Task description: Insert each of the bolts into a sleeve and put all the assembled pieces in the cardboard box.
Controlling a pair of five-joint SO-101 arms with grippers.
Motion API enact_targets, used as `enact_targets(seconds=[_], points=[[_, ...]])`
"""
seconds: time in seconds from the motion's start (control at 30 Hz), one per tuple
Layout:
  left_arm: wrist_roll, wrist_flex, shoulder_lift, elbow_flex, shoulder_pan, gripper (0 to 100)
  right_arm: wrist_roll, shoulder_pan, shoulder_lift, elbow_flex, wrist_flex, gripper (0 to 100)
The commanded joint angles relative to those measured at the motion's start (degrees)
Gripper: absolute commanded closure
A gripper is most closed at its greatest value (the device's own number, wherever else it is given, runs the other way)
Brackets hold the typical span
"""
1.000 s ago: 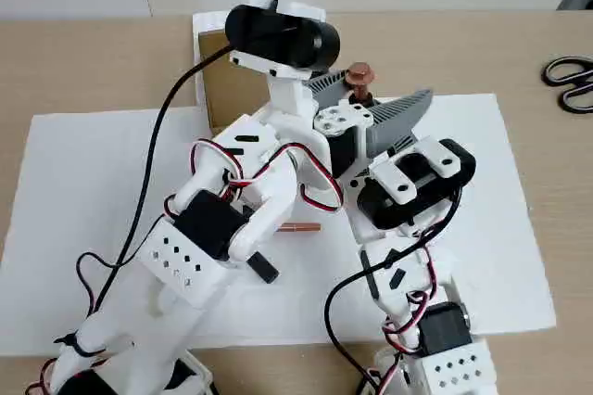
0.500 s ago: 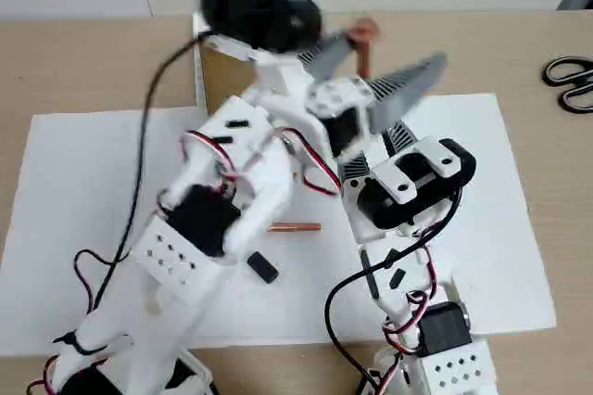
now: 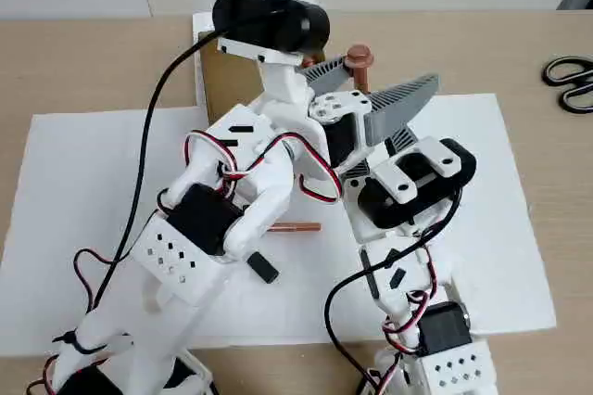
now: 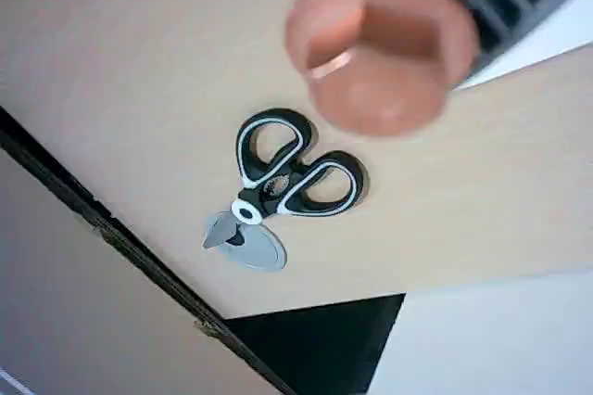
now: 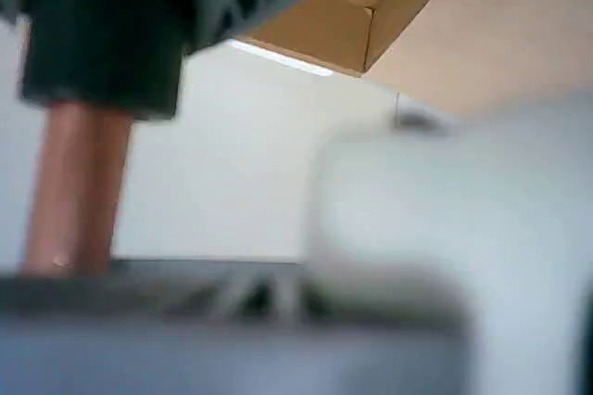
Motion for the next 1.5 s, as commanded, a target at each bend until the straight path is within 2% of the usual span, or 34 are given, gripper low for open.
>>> enact_targets(seconds=[0.0,0.17,0.33,0.5,0.7,0.83,0.97,1.03,1.13,1.27,1.37,1.47], points=[[0.1,-0.1,-0.4,2.2,-0.3,68,0.7,0.3,-0.8,-0.9,-1.6,99.5],[0.1,-2.0,-0.8,10.1,0.6,68,4.0,0.3,-0.8,-0.9,-1.6,99.5],[-0.3,-9.8,-0.4,14.5,-0.4,68,4.0,0.3,-0.8,-1.0,-1.6,99.5],[-1.0,-22.7,-0.4,11.6,-13.4,68,4.0,0.6,-0.7,-0.9,-1.6,99.5],[-1.2,-23.0,2.5,-5.1,-30.1,68,2.3,6.5,4.0,-2.5,-2.2,99.5],[-0.6,-13.0,4.2,-7.6,-36.4,72,-6.8,11.5,14.7,-10.0,-1.5,99.5],[-0.6,0.7,6.6,-3.6,-40.4,100,-13.7,10.6,34.9,-25.3,0.5,99.5],[-0.6,6.5,8.4,-0.4,-41.3,96,-16.0,8.1,46.8,-35.6,3.5,99.5],[-0.6,15.2,10.5,5.0,-41.3,99,-17.7,3.9,64.7,-53.7,10.3,99.6],[-0.6,25.8,11.9,10.7,-39.8,99,-17.6,-0.6,86.6,-80.1,26.1,99.6],[-0.6,27.1,11.5,15.1,-39.6,99,-17.8,-2.5,100.4,-99.1,39.5,99.6],[-0.6,27.3,11.5,18.2,-39.9,99,-17.7,-3.1,111.3,-114.6,48.1,99.6]])
